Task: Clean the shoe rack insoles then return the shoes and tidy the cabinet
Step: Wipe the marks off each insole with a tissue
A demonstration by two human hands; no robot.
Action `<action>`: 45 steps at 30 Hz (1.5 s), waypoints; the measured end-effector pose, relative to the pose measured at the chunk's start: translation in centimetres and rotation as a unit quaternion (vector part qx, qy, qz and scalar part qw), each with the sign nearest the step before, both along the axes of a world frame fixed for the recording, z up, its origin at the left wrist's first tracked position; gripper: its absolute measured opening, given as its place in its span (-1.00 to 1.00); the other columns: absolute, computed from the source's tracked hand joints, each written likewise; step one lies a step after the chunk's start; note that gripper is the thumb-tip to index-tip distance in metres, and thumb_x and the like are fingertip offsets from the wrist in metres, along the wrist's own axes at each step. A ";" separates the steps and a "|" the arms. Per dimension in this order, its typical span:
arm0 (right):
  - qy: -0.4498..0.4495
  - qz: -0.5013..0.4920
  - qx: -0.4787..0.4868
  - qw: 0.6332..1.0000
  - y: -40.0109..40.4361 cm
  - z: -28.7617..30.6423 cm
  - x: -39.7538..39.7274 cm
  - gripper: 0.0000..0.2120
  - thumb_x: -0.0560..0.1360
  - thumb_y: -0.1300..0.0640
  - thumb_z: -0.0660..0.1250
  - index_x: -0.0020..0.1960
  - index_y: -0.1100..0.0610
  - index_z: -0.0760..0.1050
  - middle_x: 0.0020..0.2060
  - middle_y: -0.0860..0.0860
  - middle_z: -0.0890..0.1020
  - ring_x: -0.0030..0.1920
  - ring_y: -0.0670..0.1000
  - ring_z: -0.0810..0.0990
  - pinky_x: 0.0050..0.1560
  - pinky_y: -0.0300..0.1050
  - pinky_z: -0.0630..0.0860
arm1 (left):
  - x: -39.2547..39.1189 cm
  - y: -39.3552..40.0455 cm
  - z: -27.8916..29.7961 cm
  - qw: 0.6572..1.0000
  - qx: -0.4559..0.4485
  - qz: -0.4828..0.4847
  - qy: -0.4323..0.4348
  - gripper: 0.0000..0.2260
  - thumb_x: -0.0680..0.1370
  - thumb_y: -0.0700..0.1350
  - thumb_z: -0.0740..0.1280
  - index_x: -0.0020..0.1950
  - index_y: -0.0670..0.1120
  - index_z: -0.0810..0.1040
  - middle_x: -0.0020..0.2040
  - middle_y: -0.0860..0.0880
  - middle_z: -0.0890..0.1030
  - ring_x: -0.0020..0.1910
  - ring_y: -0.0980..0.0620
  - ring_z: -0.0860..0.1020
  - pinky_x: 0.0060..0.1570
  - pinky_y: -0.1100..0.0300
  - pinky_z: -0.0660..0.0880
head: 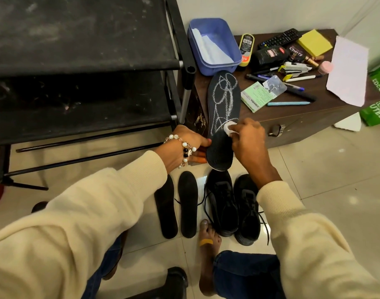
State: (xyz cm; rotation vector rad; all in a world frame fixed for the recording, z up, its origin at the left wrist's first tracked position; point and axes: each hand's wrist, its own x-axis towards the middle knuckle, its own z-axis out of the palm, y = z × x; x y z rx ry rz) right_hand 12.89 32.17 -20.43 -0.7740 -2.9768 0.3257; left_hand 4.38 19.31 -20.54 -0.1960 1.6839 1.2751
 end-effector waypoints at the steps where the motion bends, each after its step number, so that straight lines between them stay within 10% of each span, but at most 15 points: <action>1: -0.002 -0.008 0.003 1.000 -0.2 -0.1 0.0 -0.74 0.50 0.31 0.25 0.15 0.20 0.59 0.08 0.17 0.53 0.11 0.16 0.47 -0.06 -0.24 0.27 | 0.0 0.1 0.0 1.000 0.001 0.004 0.000 -0.94 0.49 -0.32 0.40 -0.09 -0.30 0.56 -0.48 -0.09 0.63 -0.52 0.00 0.62 -0.59 0.21 0.50; 8: -0.045 0.133 0.000 0.990 -1.6 -0.3 -0.9 -0.67 0.52 0.29 0.24 0.25 0.14 0.55 0.15 0.11 0.51 0.19 0.14 0.40 0.09 -0.10 0.37 | -0.3 -0.1 -0.5 0.999 -0.008 0.006 0.036 -0.87 0.46 -0.33 0.44 -0.03 -0.33 0.60 -0.31 -0.16 0.65 -0.48 0.00 0.64 -0.52 0.20 0.54; 17: -0.042 0.051 0.016 0.998 -0.9 0.0 -0.8 -0.70 0.49 0.31 0.23 0.18 0.20 0.57 0.14 0.14 0.49 0.18 0.14 0.41 -0.01 -0.20 0.29 | -0.3 0.0 -0.1 0.999 -0.008 0.004 0.039 -0.83 0.47 -0.34 0.42 0.03 -0.37 0.57 -0.31 -0.16 0.64 -0.50 0.02 0.63 -0.52 0.19 0.56; 21: -0.054 0.165 0.003 0.985 -2.5 0.0 -1.7 -0.65 0.50 0.31 0.21 0.24 0.15 0.54 0.17 0.11 0.49 0.20 0.14 0.39 0.08 -0.10 0.38 | -0.5 0.2 -0.3 0.998 -0.030 -0.015 0.056 -0.80 0.48 -0.32 0.41 0.07 -0.35 0.58 -0.07 -0.27 0.66 -0.19 -0.12 0.68 -0.16 0.04 0.65; 27: -0.048 0.010 0.007 0.999 0.1 0.1 -0.9 -0.68 0.50 0.32 0.25 0.23 0.20 0.55 0.16 0.15 0.49 0.19 0.15 0.42 0.08 -0.14 0.36 | -0.5 0.4 0.2 0.999 -0.025 -0.027 0.010 -0.94 0.51 -0.32 0.39 -0.10 -0.29 0.53 -0.31 -0.13 0.61 -0.43 0.01 0.61 -0.52 0.19 0.57; 33: -0.066 0.160 0.016 0.985 -1.6 0.3 -1.9 -0.68 0.49 0.30 0.24 0.21 0.15 0.57 0.15 0.12 0.51 0.17 0.15 0.45 0.08 -0.06 0.41 | -0.9 0.6 0.2 0.999 -0.037 -0.035 0.004 -0.94 0.51 -0.34 0.37 -0.15 -0.28 0.53 -0.28 -0.19 0.62 -0.44 -0.04 0.63 -0.47 0.12 0.57; 39: -0.055 0.008 0.025 0.998 0.2 0.1 -1.2 -0.69 0.46 0.32 0.28 0.19 0.19 0.57 0.13 0.17 0.50 0.16 0.18 0.44 -0.03 -0.15 0.35 | -0.7 0.4 0.5 0.999 -0.023 -0.043 -0.016 -0.95 0.53 -0.32 0.36 -0.07 -0.29 0.51 -0.30 -0.14 0.60 -0.40 0.00 0.61 -0.51 0.19 0.57; 45: -0.038 0.144 0.027 0.989 -2.3 -0.6 -2.0 -0.66 0.45 0.34 0.25 0.20 0.19 0.57 0.12 0.14 0.52 0.14 0.17 0.41 0.04 -0.08 0.38 | -0.9 0.6 0.6 0.998 -0.039 -0.039 0.000 -0.96 0.51 -0.33 0.38 -0.13 -0.29 0.55 -0.26 -0.21 0.63 -0.36 -0.08 0.65 -0.27 0.04 0.64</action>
